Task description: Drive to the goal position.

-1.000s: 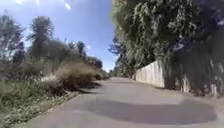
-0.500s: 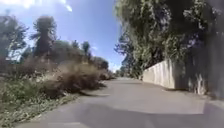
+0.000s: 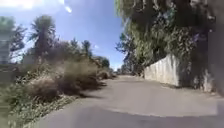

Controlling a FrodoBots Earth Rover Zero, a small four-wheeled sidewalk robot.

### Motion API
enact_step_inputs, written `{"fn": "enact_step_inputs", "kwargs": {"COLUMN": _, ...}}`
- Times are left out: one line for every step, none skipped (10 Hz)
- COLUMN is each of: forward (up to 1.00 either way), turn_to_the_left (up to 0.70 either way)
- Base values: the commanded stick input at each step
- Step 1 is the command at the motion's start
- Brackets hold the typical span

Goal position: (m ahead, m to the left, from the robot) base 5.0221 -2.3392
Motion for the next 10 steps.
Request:
{"fn": "enact_step_inputs", "kwargs": {"forward": 1.0, "turn_to_the_left": 0.0}}
{"fn": "enact_step_inputs", "kwargs": {"forward": 1.0, "turn_to_the_left": 0.0}}
{"fn": "enact_step_inputs", "kwargs": {"forward": 1.0, "turn_to_the_left": 0.0}}
{"fn": "enact_step_inputs", "kwargs": {"forward": 1.0, "turn_to_the_left": 0.0}}
{"fn": "enact_step_inputs", "kwargs": {"forward": 1.0, "turn_to_the_left": 0.0}}
{"fn": "enact_step_inputs", "kwargs": {"forward": 1.0, "turn_to_the_left": 0.0}}
{"fn": "enact_step_inputs", "kwargs": {"forward": 1.0, "turn_to_the_left": 0.0}}
{"fn": "enact_step_inputs", "kwargs": {"forward": 1.0, "turn_to_the_left": 0.0}}
{"fn": "enact_step_inputs", "kwargs": {"forward": 1.0, "turn_to_the_left": 0.0}}
{"fn": "enact_step_inputs", "kwargs": {"forward": 1.0, "turn_to_the_left": 0.0}}
